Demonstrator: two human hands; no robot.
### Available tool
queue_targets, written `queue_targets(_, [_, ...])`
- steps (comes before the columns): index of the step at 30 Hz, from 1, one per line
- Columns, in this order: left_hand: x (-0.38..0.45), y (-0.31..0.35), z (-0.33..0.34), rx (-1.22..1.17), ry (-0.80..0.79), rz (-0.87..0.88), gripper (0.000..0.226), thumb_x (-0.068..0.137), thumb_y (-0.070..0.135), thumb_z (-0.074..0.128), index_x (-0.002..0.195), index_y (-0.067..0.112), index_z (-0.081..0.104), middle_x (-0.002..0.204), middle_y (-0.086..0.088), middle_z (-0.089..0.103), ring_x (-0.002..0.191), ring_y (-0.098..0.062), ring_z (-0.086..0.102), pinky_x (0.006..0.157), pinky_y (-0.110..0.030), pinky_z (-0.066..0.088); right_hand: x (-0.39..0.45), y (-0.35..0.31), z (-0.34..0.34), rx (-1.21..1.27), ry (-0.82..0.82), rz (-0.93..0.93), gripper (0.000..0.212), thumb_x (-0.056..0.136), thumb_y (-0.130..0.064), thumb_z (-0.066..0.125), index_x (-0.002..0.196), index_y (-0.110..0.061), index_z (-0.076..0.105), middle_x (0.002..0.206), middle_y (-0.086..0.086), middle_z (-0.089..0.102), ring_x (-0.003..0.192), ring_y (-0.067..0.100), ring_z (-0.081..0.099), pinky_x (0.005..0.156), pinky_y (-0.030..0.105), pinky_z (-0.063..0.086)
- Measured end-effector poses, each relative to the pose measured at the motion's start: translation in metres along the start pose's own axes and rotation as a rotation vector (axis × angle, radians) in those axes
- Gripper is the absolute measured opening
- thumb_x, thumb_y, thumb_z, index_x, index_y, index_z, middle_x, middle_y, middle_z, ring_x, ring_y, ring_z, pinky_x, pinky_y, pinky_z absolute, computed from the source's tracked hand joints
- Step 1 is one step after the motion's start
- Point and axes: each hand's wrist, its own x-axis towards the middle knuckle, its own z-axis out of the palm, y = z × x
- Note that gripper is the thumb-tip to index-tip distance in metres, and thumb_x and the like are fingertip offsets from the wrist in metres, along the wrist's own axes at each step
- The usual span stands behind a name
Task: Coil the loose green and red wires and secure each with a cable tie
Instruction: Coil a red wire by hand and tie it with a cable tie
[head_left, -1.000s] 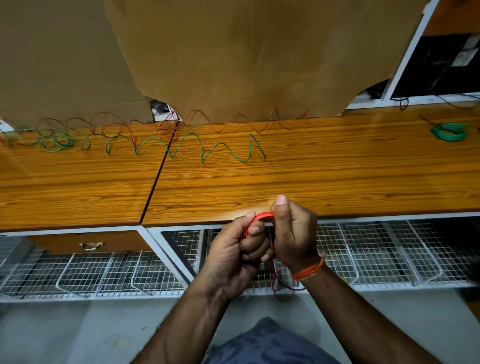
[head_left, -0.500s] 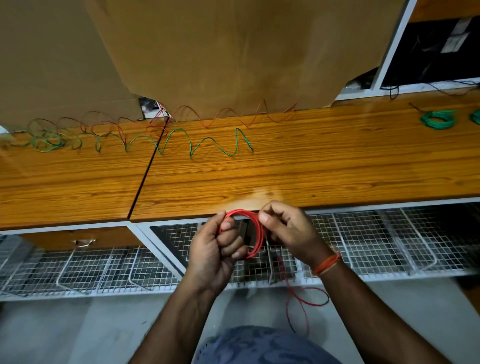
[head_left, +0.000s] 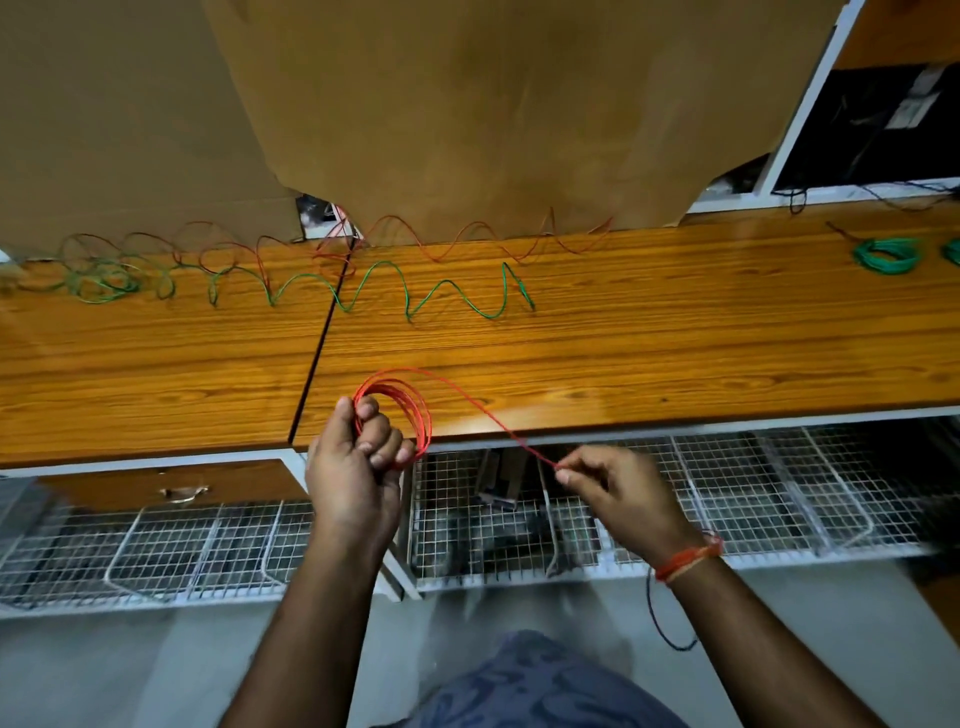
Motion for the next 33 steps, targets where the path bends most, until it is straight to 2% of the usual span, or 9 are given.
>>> queue_targets(1, [0.003,0.005,-0.003,0.045,-0.010,0.033,0.035,0.111,0.029,0.033,0.080,0.019,0.046,0.048,0.011,0.027,0.040,-0.006,0.023,0.045,-0.021,0.031,0.002,-0.013,0.001,-0.089,-0.080,-0.042,0.008,0.096,-0.021,0.069,0.098,-0.023,0.077,0.090,-0.012,0.070,0.081,-0.002,0.062,0.065,0.010,0.045])
queue_targets(4, [0.014,0.020,-0.012,0.171,-0.049,0.114,0.034,0.112,0.028,0.032,0.084,0.018,0.047,0.050,0.010,0.029,0.042,-0.007,0.025,0.049,-0.023,0.031,0.012,-0.051,0.007,-0.380,-0.306,-0.227,0.012,0.099,-0.032,0.065,0.103,-0.027,0.075,0.095,-0.011,0.067,0.088,0.007,0.061,0.075,0.029,0.048])
queue_targets(7, [0.023,0.034,-0.021,0.212,-0.085,0.134,0.033,0.112,0.028,0.031,0.085,0.017,0.047,0.051,0.010,0.030,0.043,-0.006,0.026,0.052,-0.026,0.030,0.019,-0.083,0.018,-0.542,-0.388,-0.338,0.017,0.103,-0.039,0.056,0.106,-0.029,0.070,0.093,-0.014,0.058,0.084,0.006,0.052,0.069,0.026,0.034])
queue_targets(13, [0.035,0.054,-0.045,0.337,-0.179,0.148,0.033,0.112,0.029,0.031,0.086,0.016,0.046,0.055,0.008,0.036,0.048,-0.006,0.030,0.052,-0.022,0.026,0.031,-0.125,0.046,-0.499,-0.232,-0.563,0.007,0.101,-0.032,0.061,0.100,-0.031,0.068,0.081,-0.014,0.053,0.077,0.008,0.046,0.065,0.026,0.031])
queue_targets(17, [0.035,0.059,-0.058,0.466,-0.239,0.155,0.032,0.112,0.027,0.030,0.090,0.011,0.046,0.060,0.000,0.053,0.054,-0.013,0.046,0.054,-0.021,0.041,0.034,-0.145,0.064,-0.336,-0.160,-0.599,0.020,0.105,-0.034,0.052,0.102,-0.024,0.069,0.087,-0.009,0.058,0.082,0.012,0.049,0.068,0.033,0.043])
queue_targets(21, [0.036,0.065,-0.067,0.517,-0.339,0.136,0.031,0.112,0.024,0.027,0.097,0.004,0.046,0.064,-0.007,0.062,0.057,-0.016,0.055,0.057,-0.022,0.047,0.039,-0.161,0.081,-0.259,-0.084,-0.633,0.023,0.107,-0.032,0.051,0.101,-0.019,0.070,0.087,-0.003,0.060,0.081,0.017,0.050,0.071,0.035,0.042])
queue_targets(28, [0.041,0.066,-0.085,0.641,-0.449,0.149,0.039,0.107,0.038,0.038,0.081,0.011,0.052,0.061,0.003,0.043,0.057,-0.014,0.036,0.056,-0.032,0.028,0.048,-0.181,0.102,-0.216,0.082,-0.637,0.026,0.106,-0.027,0.051,0.100,-0.013,0.071,0.088,-0.002,0.061,0.082,0.018,0.052,0.075,0.030,0.040])
queue_targets(30, [0.040,0.069,-0.087,0.702,-0.472,0.172,0.043,0.106,0.039,0.036,0.074,0.015,0.052,0.062,0.008,0.044,0.058,-0.013,0.036,0.057,-0.029,0.030,0.052,-0.184,0.108,-0.209,0.137,-0.640,0.023,0.105,-0.023,0.053,0.100,-0.010,0.071,0.089,0.000,0.063,0.083,0.019,0.053,0.078,0.028,0.039])
queue_targets(33, [0.034,0.076,-0.088,0.662,-0.525,0.121,0.044,0.104,0.038,0.037,0.076,0.007,0.052,0.061,0.005,0.045,0.057,-0.013,0.039,0.055,-0.023,0.035,0.058,-0.185,0.116,-0.138,0.232,-0.585,0.014,0.101,-0.018,0.061,0.096,-0.009,0.070,0.089,-0.001,0.064,0.086,0.017,0.055,0.079,0.028,0.041])
